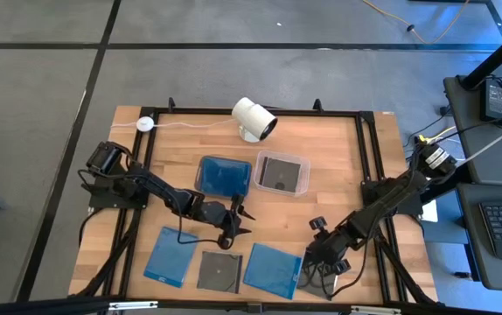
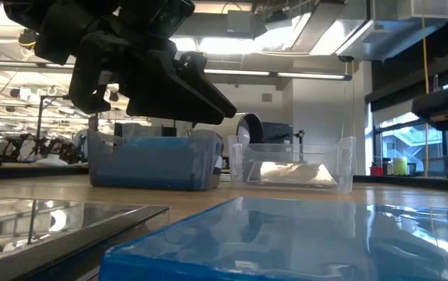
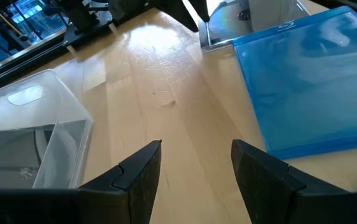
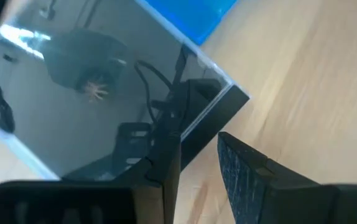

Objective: Pick & place jewel cases by type
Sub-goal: Put the right black cd case into the transparent bin

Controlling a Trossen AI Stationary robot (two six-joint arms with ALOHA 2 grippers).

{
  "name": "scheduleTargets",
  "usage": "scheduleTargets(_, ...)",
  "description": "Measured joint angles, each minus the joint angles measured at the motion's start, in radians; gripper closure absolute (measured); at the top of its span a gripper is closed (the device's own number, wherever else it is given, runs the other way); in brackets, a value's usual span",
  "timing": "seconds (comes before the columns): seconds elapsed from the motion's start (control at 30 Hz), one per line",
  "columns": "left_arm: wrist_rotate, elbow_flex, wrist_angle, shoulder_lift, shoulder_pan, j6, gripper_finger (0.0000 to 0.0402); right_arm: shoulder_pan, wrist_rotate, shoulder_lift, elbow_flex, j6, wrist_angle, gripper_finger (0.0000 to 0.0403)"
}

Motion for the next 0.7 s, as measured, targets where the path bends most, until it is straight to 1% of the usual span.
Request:
scheduleTargets(0.13, 0.0, 0.0, 0.0, 0.0, 0.0, 0.0, 0.0208, 0.0, 0.0, 0.032, 0.0, -0.008, 0.018, 0.0292)
scheduleTargets(0.37, 0.0, 0.0, -0.003, 0.0, 0.0, 0.0, 0.0208, -0.002, 0.009, 0.05, 0.004, -0.011, 0.024, 0.0292)
scheduleTargets(0.57, 0.0, 0.0, -0.003, 0.0, 0.0, 0.0, 0.0208, -0.02, 0.12, 0.062, 0.005, -0.048, 0.028, 0.0292)
scheduleTargets(0.7, 0.0, 0.0, -0.003, 0.0, 0.0, 0.0, 0.0208, -0.06, 0.176, 0.063, 0.003, -0.126, 0.023, 0.0292)
